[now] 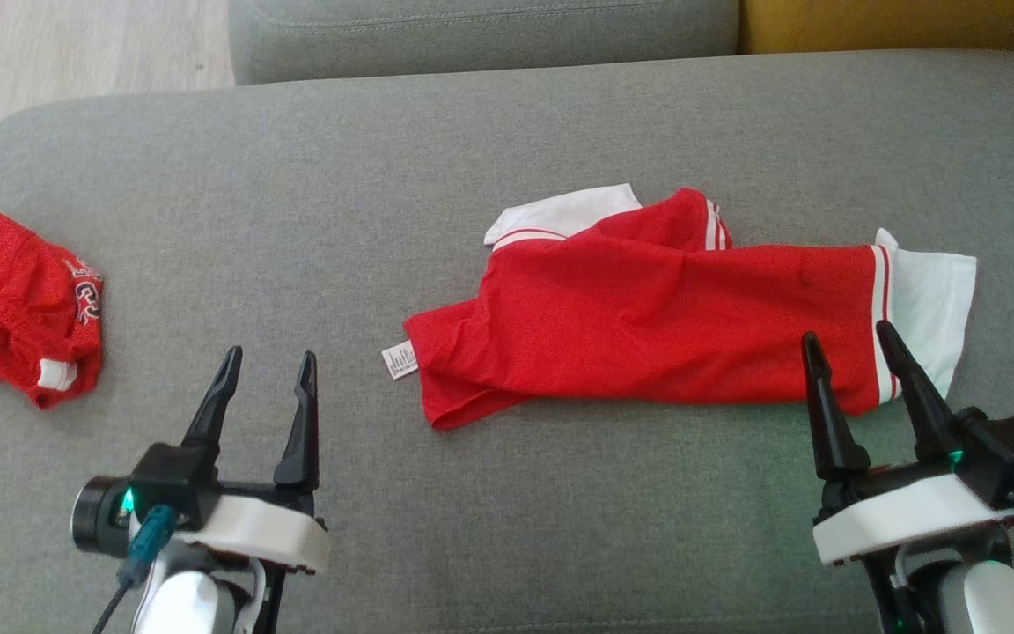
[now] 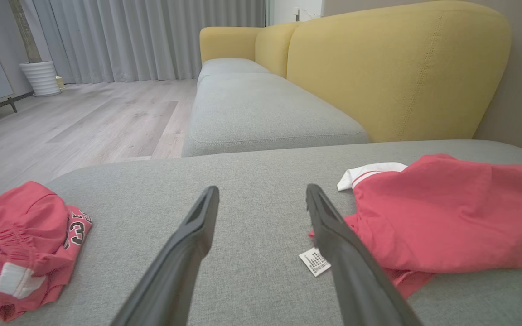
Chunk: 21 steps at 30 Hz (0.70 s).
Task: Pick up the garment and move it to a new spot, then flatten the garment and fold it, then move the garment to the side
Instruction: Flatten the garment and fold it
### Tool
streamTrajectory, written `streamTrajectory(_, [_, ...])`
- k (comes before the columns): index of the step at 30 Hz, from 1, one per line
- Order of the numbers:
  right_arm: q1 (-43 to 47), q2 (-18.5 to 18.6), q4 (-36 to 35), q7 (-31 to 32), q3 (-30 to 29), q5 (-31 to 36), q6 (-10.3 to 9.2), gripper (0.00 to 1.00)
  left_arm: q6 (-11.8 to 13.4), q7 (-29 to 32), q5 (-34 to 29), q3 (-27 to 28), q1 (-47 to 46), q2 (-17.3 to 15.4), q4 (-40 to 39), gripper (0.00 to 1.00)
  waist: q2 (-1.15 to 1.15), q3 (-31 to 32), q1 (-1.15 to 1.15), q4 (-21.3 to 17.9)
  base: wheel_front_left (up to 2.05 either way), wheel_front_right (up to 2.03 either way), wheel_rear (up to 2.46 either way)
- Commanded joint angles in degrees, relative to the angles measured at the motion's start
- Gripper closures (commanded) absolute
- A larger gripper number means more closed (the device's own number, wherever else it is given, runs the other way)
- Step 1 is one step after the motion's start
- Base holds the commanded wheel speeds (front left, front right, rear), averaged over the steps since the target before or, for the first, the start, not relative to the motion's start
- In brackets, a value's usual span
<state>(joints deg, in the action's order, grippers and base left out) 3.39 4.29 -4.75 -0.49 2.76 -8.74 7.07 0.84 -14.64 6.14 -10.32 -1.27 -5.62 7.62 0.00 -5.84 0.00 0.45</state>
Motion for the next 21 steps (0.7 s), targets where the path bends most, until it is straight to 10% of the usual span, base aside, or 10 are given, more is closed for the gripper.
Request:
streamTrajectory(1, [-1.75,0.06,-1.71,-0.17,1.22,0.03,0.42,0.00,0.40,-0.12,-0.02,1.77,-1.78,-1.01,-1.67,0.00,0.00,-0.03,0.00,0.01,0.00,0.00,0.00])
streamTrajectory(11, [-2.12,-0.11,-1.56,-0.13,1.24,-0.31,0.42,0.00,-0.25,0.17,-0.33,-0.35,-2.92,-1.00,-1.80,0.00,0.00,-0.91,0.00,-0.04,0.00,0.00,0.00])
streamTrajectory(21, [-4.10,-0.05,-1.28,0.04,2.59,-0.77,0.42,0.00,-5.96,5.29,-1.28,-11.07,-8.06,0.68,4.56,0.00,0.00,-4.29,0.00,-1.66,0.00,0.00,0.00])
